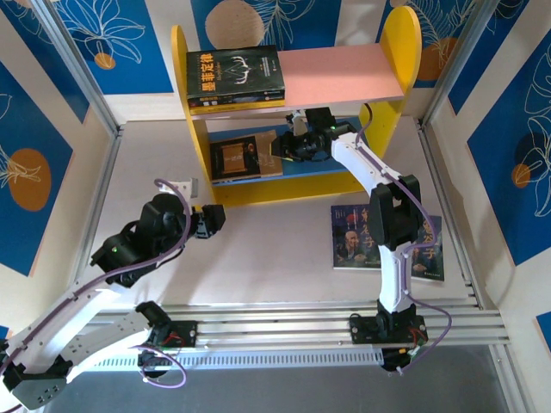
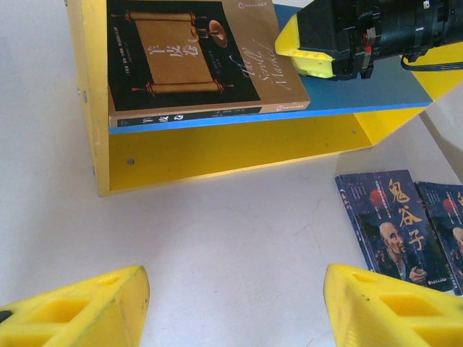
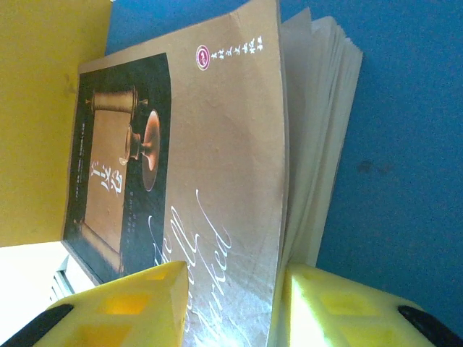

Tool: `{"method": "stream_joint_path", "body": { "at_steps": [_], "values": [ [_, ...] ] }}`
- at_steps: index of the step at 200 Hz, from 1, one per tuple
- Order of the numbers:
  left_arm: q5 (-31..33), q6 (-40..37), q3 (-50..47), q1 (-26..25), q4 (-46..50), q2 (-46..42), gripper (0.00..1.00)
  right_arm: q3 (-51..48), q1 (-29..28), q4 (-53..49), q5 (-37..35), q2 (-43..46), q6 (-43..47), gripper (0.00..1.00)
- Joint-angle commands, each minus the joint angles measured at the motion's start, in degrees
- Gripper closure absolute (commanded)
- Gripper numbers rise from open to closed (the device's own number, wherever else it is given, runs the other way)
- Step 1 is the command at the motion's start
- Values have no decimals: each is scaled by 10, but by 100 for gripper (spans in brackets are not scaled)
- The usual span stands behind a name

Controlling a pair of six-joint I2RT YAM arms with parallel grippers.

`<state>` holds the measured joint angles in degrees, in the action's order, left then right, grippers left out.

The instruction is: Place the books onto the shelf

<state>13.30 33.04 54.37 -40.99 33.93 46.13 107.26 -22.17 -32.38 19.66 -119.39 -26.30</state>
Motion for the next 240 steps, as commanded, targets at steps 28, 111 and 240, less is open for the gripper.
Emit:
{"method": "stream_joint_path", "body": {
  "at_steps": [28,111,240],
  "values": [
    [1,3,-3,7,6,-8,34,-2,-31,54,41,-6,-13,61],
    [0,6,-7,8,6,-14,34,-84,-31,85,31,32,-14,61],
    [4,8,-12,8,7,-20,34,-134,-28,90,26,56,1,61]
  ]
}}
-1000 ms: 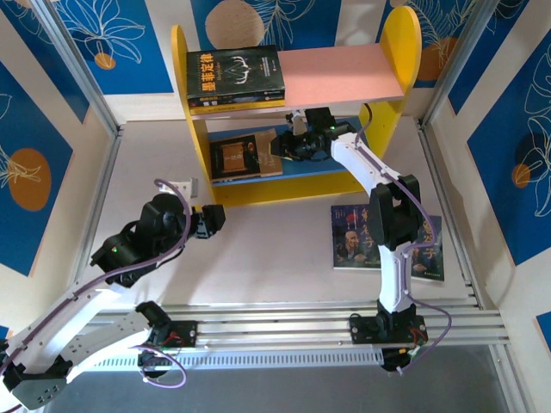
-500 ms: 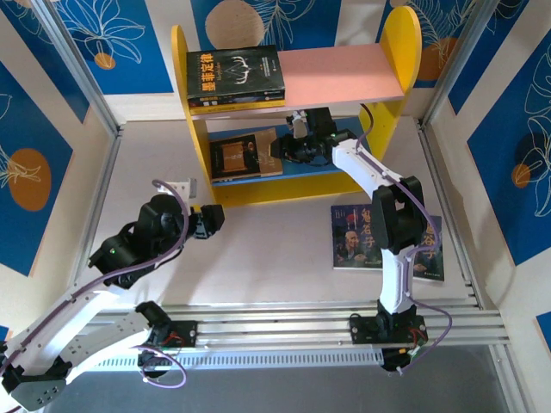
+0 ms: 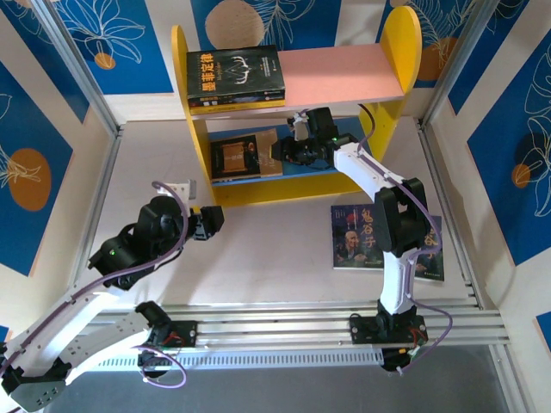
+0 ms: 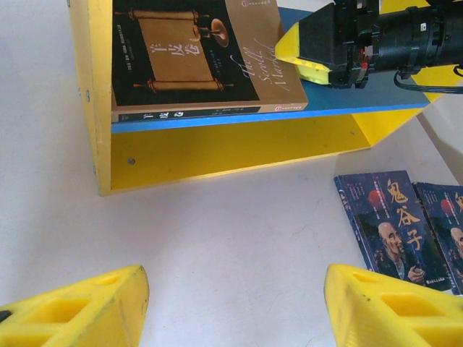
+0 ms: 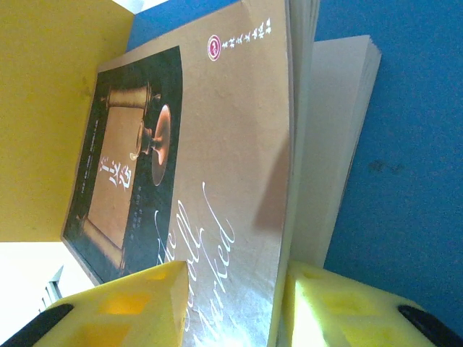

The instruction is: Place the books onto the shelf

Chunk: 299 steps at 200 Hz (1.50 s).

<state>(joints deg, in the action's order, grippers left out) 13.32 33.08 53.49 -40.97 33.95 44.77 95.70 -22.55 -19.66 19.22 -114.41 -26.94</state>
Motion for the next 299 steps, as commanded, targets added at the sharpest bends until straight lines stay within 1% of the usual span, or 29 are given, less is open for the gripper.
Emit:
{"method": "stream_joint_path", "body": {
  "at_steps": [1,30,68,93,106,178,223,275,299],
  "values": [
    [4,8,-3,7,7,-7,34,-19,-24,-37,30,7,7,61],
    [5,8,-3,7,8,-7,34,-17,-21,-39,27,5,8,60],
    [8,8,-2,7,12,-8,34,-5,-9,-45,26,0,9,53],
    [10,7,-1,8,13,-9,33,-1,-4,-48,22,-1,14,47],
    [11,7,0,7,15,-9,34,-1,0,-49,19,0,15,46],
    [14,6,4,8,22,-9,33,-16,24,-46,17,6,19,44],
    [16,6,7,7,26,-8,33,-24,37,-58,12,14,37,45],
    [26,2,14,7,32,2,33,-65,61,-59,10,46,54,45],
    [31,-1,17,7,37,7,33,-114,67,-56,18,82,65,45]
  ]
}}
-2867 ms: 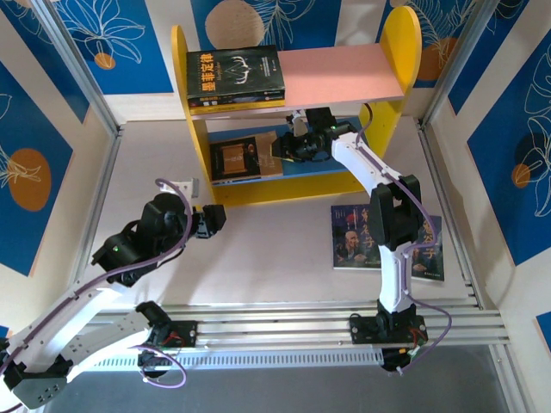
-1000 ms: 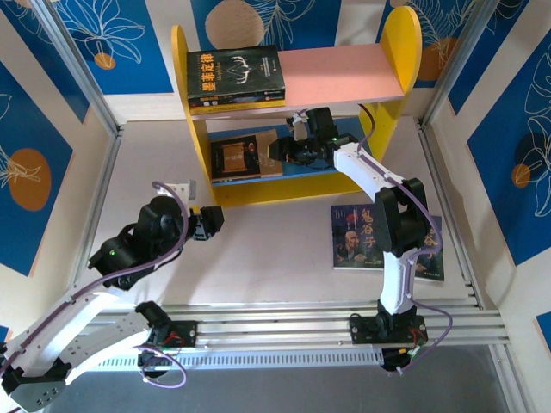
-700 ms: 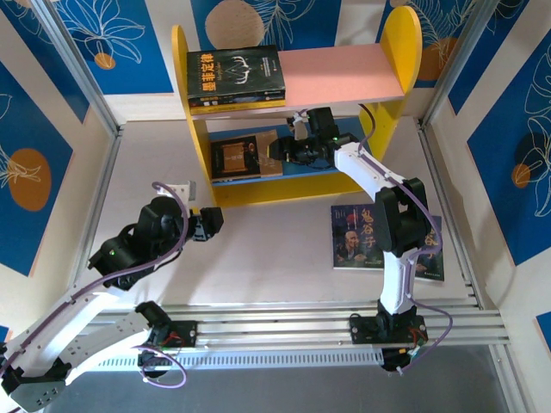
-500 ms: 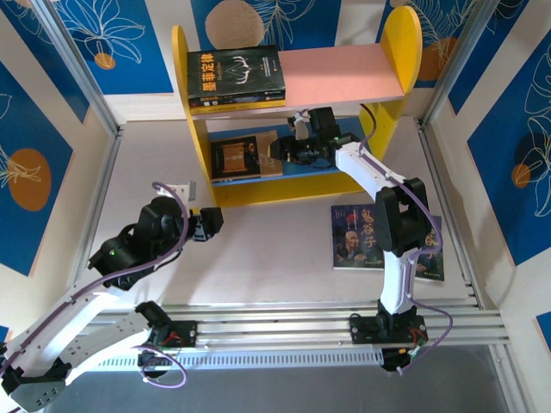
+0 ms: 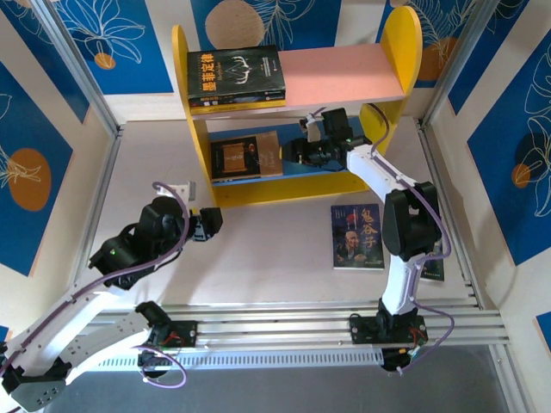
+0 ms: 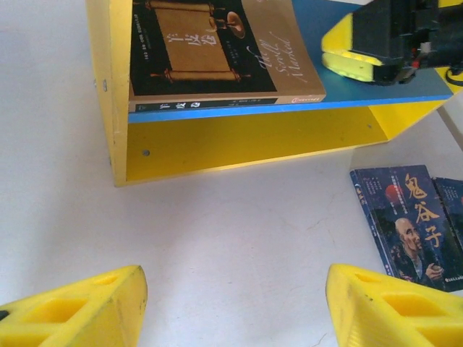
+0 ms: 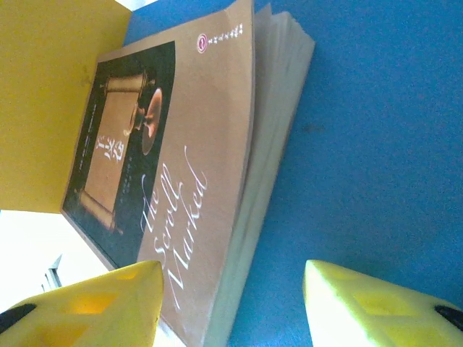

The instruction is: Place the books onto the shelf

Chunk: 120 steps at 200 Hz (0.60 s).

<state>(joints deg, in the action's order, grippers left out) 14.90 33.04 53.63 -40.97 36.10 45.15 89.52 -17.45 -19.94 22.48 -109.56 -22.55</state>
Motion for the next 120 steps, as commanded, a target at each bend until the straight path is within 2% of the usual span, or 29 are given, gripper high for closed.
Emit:
{"method": "stream_joint_path", "body": {
  "at_steps": [1,65,120],
  "values": [
    [15,-1,15,7,15,4,33,-55,16,-52,-15,36,22,45],
    [16,-2,-13,7,-16,18,30,-291,17,-34,-80,201,37,45],
    [16,-16,-14,7,-24,56,30,-443,17,-32,-160,285,-18,42]
  ]
}}
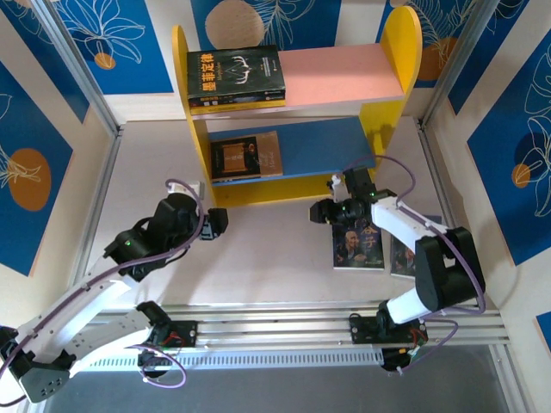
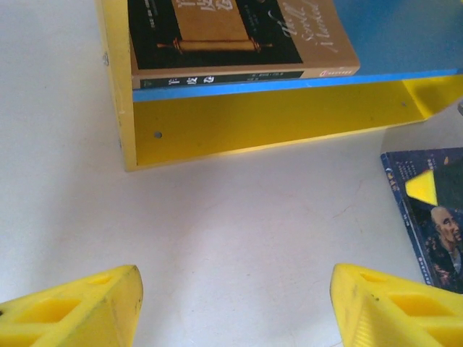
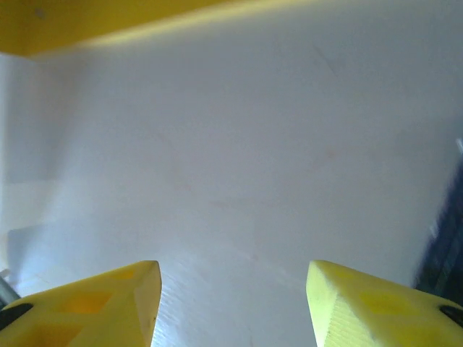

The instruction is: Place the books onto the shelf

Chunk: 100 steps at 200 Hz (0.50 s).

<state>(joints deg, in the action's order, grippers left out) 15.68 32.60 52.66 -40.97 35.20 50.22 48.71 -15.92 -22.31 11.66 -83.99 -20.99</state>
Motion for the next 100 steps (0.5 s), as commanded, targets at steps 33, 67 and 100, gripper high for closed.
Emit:
{"method": "stream_joint_path", "body": {
  "at_steps": [33,67,100],
  "values": [
    [4,-14,-4,7,-19,12,30,-74,4,-8,-69,42,-86,40],
    [4,-15,-7,7,-19,6,30,-75,5,-25,-98,51,-99,39],
    [1,-12,-12,7,-21,5,30,-59,7,-60,-142,47,-96,39]
  ]
}}
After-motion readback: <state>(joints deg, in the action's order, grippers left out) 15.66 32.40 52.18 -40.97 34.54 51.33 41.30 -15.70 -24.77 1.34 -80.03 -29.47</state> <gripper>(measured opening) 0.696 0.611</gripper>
